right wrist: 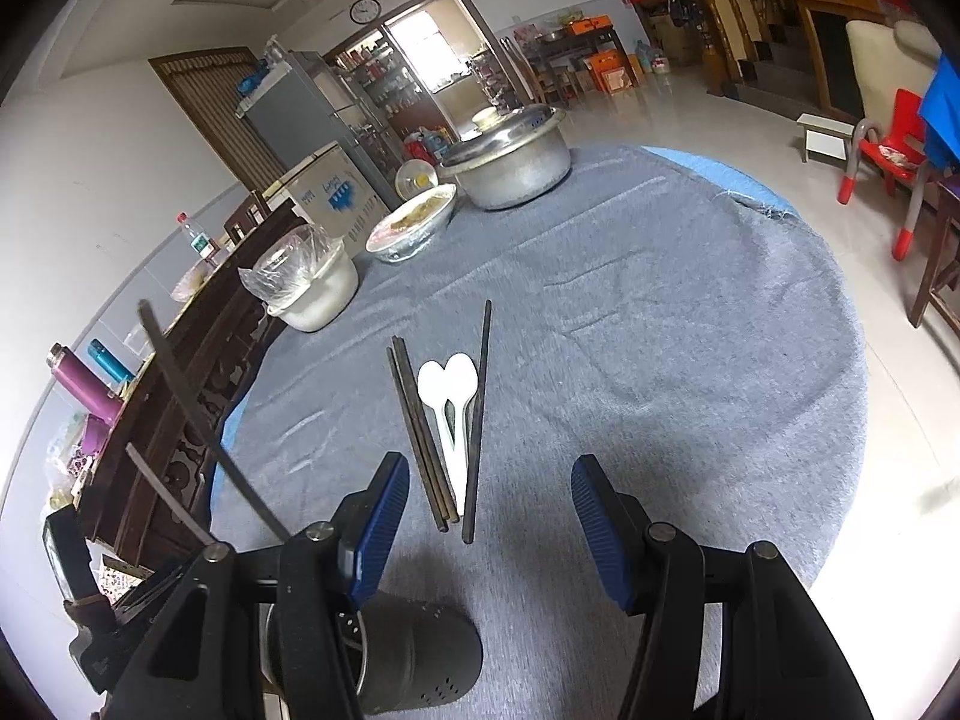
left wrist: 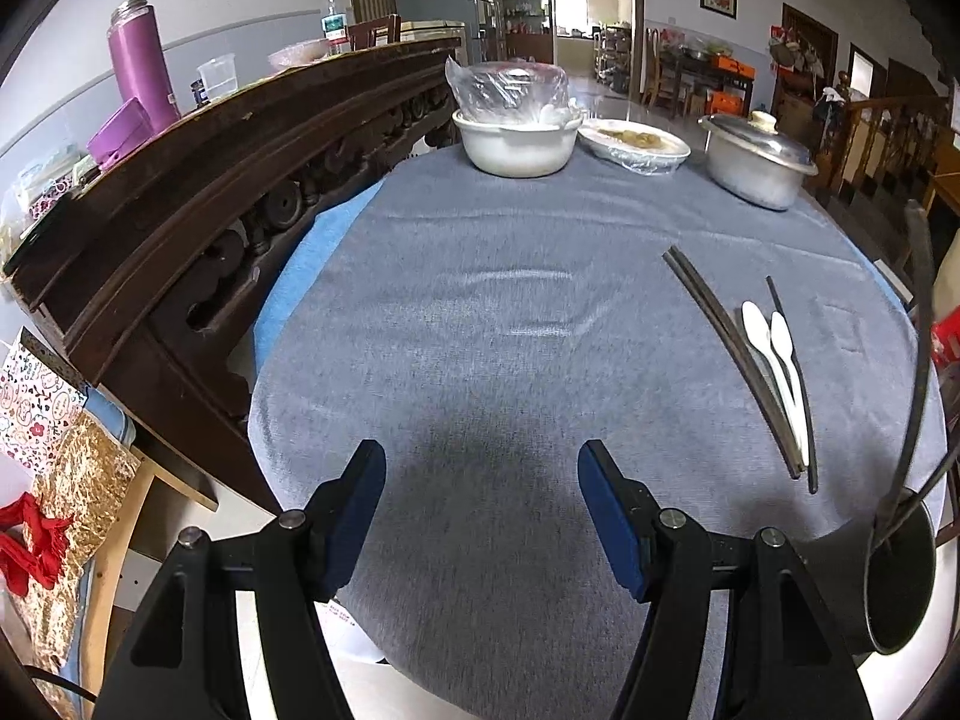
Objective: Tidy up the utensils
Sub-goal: 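Move both tools over the white spoons and remaining chopsticks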
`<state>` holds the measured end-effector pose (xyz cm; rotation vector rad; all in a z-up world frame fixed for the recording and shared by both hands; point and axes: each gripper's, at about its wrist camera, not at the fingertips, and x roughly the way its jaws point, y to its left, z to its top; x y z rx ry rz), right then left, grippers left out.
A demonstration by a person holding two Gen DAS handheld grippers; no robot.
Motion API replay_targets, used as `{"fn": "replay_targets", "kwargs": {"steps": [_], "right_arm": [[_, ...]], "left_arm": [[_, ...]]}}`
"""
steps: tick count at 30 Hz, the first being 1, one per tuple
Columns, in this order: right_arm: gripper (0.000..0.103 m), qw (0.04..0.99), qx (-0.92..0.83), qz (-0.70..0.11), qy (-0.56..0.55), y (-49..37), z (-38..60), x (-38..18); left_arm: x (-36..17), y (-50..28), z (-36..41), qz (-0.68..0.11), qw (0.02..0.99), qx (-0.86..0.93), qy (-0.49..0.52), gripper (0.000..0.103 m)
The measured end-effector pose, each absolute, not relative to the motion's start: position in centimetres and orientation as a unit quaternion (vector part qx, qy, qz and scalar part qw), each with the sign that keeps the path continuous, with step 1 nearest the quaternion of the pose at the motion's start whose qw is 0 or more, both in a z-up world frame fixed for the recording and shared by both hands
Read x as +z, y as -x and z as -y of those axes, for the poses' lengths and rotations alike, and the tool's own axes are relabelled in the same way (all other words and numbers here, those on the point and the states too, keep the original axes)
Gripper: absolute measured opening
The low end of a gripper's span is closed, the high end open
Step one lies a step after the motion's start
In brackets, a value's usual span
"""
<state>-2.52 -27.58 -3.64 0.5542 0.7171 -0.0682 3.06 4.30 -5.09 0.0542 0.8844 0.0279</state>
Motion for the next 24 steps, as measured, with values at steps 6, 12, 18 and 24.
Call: {"fn": "replay_targets", "kwargs": {"steps": [6,12,18,24], "right_arm": [[0.060,0.895,-0.032,-0.355,-0.269,0.6,27.7,-4.0],[0.060,0.889,-0.026,-0.367,-0.273,-1.9,28.1,-4.6],[0.060,0.883,-0.008,-0.378,-0.277,-4.5,28.2,-5.5],[0.058,0.872,0.031,-0.392,-0.292,-7.8,28.4,-7.0]], "left_arm": [[-5.4,-4.8,-3.8,-0.435,0.900,0.013,-0.032,0.067],[-6.1,-6.8,-3.0,-0.444,0.895,0.008,-0.039,0.067],[-6.9,-8.7,-1.6,-0.452,0.891,0.001,-0.047,0.067],[-7.5,-10.0,-0.5,-0.456,0.888,-0.006,-0.057,0.067]]}}
